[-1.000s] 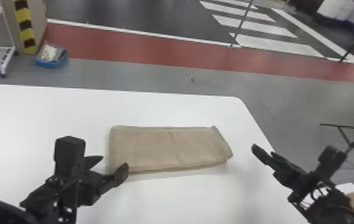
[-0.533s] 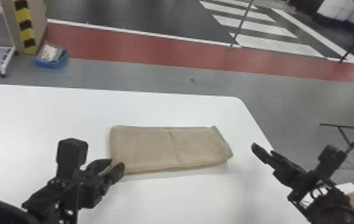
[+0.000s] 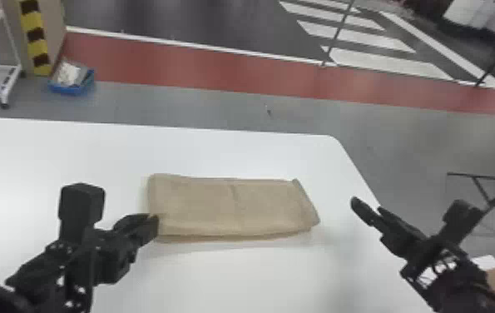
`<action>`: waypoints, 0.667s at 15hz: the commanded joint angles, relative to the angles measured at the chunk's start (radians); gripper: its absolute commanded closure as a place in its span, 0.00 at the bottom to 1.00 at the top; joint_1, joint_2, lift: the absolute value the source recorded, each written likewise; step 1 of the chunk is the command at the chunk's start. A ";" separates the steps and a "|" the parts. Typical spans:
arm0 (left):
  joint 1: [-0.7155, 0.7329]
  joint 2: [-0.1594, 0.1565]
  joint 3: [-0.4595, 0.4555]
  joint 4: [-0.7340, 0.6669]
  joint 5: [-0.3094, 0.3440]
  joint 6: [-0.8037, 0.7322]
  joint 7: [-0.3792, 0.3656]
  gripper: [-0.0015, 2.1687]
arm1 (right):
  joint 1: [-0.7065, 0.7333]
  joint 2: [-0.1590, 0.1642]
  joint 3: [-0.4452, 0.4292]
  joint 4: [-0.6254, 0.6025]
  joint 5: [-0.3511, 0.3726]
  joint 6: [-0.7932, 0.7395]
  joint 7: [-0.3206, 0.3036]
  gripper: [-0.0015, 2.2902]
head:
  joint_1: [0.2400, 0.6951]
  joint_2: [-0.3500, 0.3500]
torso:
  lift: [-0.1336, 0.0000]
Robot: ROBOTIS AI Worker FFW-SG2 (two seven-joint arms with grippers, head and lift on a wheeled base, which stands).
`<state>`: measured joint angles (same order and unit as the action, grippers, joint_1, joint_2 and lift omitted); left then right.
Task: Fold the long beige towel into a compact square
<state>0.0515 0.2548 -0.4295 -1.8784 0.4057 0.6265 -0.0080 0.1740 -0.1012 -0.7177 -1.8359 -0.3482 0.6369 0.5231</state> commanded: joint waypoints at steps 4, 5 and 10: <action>0.042 0.047 0.100 -0.047 0.010 0.026 -0.010 0.45 | -0.011 0.001 0.020 0.014 0.011 -0.018 -0.003 0.04 | 1.00 0.00 | 0.07; 0.047 0.049 0.110 -0.047 0.010 0.026 -0.018 0.45 | -0.013 0.001 0.023 0.015 0.015 -0.018 -0.003 0.04 | 1.00 0.00 | 0.07; 0.100 0.067 0.206 -0.058 0.010 0.023 -0.038 0.45 | -0.019 0.005 0.035 0.017 0.020 -0.015 -0.008 0.04 | 1.00 0.00 | 0.07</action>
<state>0.1422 0.3183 -0.2472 -1.9357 0.4157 0.6497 -0.0449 0.1558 -0.0982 -0.6844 -1.8188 -0.3294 0.6216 0.5167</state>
